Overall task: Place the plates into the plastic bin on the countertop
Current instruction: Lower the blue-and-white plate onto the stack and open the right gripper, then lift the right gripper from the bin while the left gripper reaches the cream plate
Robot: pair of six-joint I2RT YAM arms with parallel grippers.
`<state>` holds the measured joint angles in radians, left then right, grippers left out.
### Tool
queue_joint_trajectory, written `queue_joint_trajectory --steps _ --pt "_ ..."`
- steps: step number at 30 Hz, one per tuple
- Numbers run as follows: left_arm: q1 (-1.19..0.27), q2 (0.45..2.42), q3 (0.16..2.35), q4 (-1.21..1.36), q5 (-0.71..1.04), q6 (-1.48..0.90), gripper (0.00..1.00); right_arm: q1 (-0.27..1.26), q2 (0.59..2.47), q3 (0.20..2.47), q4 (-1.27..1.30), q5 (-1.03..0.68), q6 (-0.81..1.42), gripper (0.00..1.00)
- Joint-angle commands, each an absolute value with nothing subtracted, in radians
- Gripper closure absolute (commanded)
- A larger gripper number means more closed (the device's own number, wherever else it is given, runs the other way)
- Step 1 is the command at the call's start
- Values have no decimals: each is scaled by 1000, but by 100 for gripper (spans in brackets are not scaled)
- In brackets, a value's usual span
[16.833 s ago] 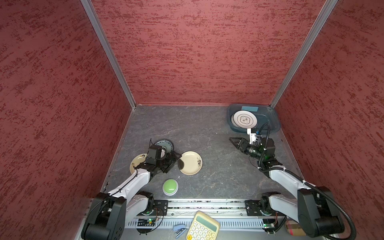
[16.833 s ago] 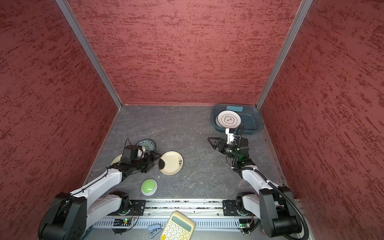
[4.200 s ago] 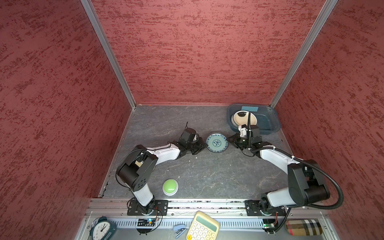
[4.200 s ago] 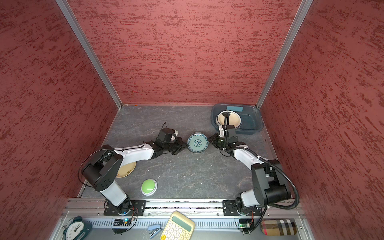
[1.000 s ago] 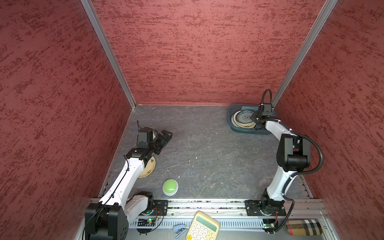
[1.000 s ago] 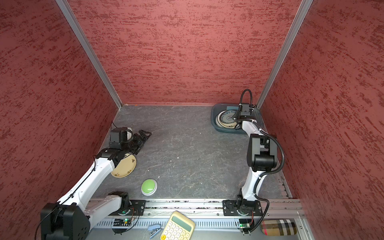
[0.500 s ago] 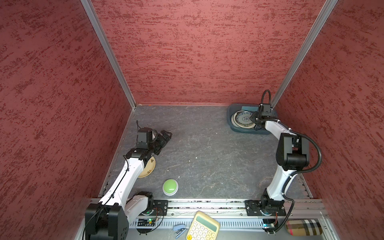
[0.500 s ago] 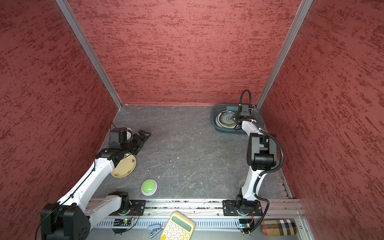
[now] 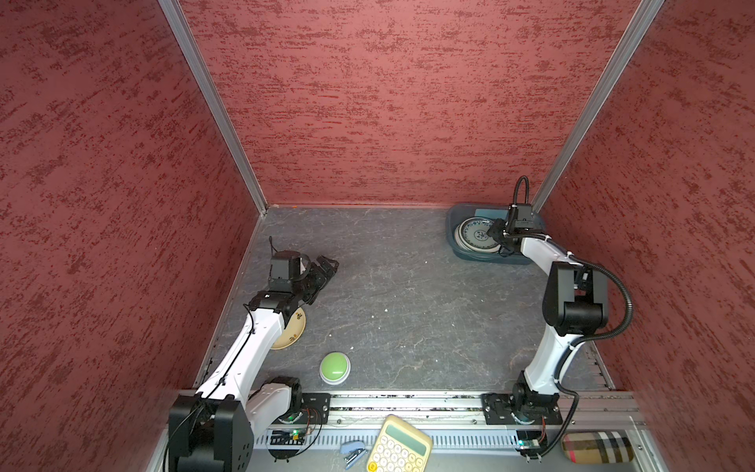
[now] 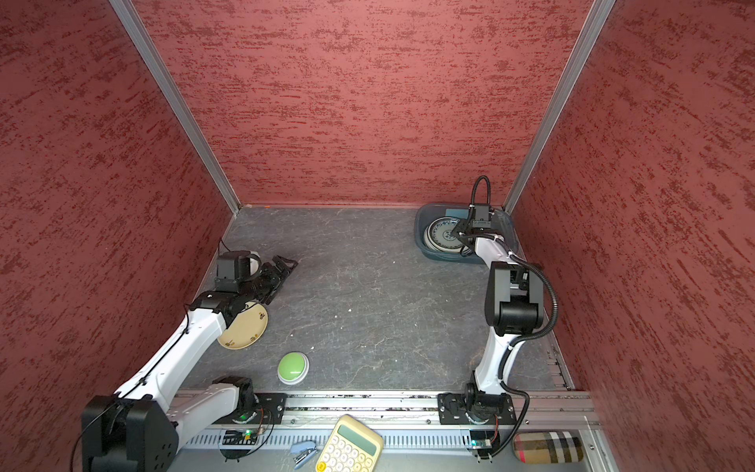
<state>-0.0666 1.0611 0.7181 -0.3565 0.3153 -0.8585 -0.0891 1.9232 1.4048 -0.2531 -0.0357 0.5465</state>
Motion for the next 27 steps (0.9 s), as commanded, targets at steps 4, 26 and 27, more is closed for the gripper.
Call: queue_joint_trajectory --steps 4,26,27 --pt "-43 1045 739 -406 295 -826 1 -95 1872 1405 -253 -75 517 41" --pt "54 944 781 -871 -126 -754 1 -90 1620 1229 -216 -158 550 24" --pt "57 952 771 -869 -121 -755 1 -88 1578 1206 -202 -177 560 24"
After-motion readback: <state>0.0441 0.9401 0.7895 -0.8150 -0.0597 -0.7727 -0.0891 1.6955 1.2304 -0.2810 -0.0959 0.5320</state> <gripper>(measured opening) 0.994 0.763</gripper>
